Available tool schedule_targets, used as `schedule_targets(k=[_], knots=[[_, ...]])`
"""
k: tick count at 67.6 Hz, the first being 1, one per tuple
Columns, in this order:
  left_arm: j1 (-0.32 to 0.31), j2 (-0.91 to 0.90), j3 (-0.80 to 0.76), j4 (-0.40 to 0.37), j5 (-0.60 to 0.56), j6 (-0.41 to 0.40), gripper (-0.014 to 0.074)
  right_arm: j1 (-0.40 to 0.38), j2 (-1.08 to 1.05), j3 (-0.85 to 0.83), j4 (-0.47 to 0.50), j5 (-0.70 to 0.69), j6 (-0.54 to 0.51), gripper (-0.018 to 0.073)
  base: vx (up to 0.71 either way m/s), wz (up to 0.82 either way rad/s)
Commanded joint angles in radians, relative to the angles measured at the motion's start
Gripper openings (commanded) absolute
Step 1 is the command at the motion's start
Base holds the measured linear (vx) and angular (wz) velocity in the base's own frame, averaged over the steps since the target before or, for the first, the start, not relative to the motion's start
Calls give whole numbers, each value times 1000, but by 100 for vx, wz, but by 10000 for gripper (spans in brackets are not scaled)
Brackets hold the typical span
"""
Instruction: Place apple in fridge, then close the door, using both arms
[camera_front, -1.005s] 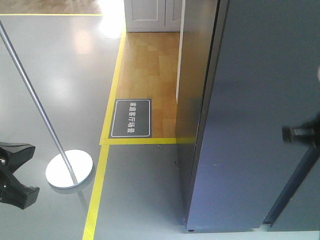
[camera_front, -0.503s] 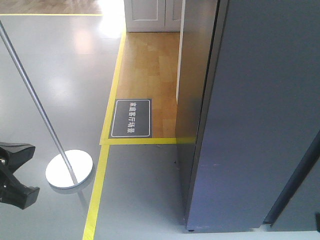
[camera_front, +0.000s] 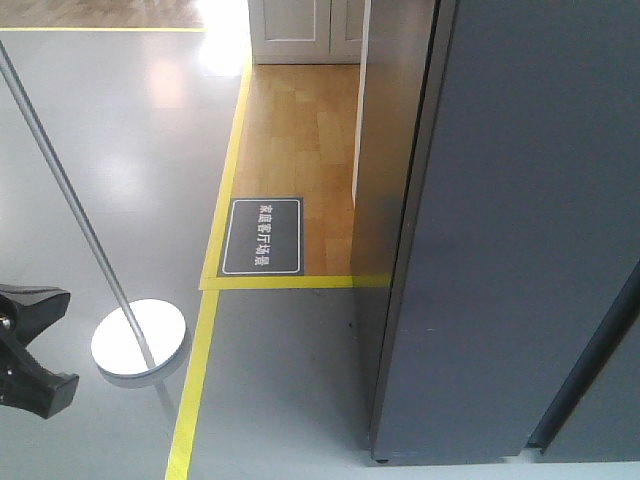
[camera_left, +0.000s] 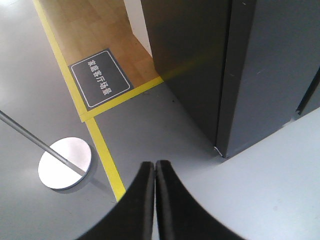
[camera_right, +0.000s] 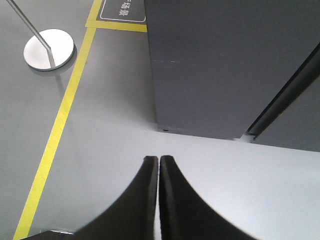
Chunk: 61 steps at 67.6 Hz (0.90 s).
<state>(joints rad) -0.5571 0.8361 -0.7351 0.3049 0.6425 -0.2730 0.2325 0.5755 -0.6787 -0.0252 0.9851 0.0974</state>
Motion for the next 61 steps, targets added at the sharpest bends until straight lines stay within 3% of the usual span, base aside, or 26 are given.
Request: schedule_targets(k=[1,30,37,44,53,61], knots=[[-3,-4,-28,14,-60,-8,-6,0,2,-24,-11,-48,-10,-3,0,0],[-3,-17,-20,5,-69,-6,-6,0,2,-24,-11,-48,-9,-3,0,0],[8,-72,40,-10,-129,39,-6,0,2,-24,-11,-48,-10,-3,0,0],[94,-144,124,-113,-238,134,-6,0,2,-24,-10,-48,-10,-3,0,0],[238,-256,229,-326,-342,311,-6,0,2,-24,-10,-48,-10,-3,0,0],[332,-367,325,-387,-434,406,-6,0,2,-24,-10,-48,-10,-3,0,0]])
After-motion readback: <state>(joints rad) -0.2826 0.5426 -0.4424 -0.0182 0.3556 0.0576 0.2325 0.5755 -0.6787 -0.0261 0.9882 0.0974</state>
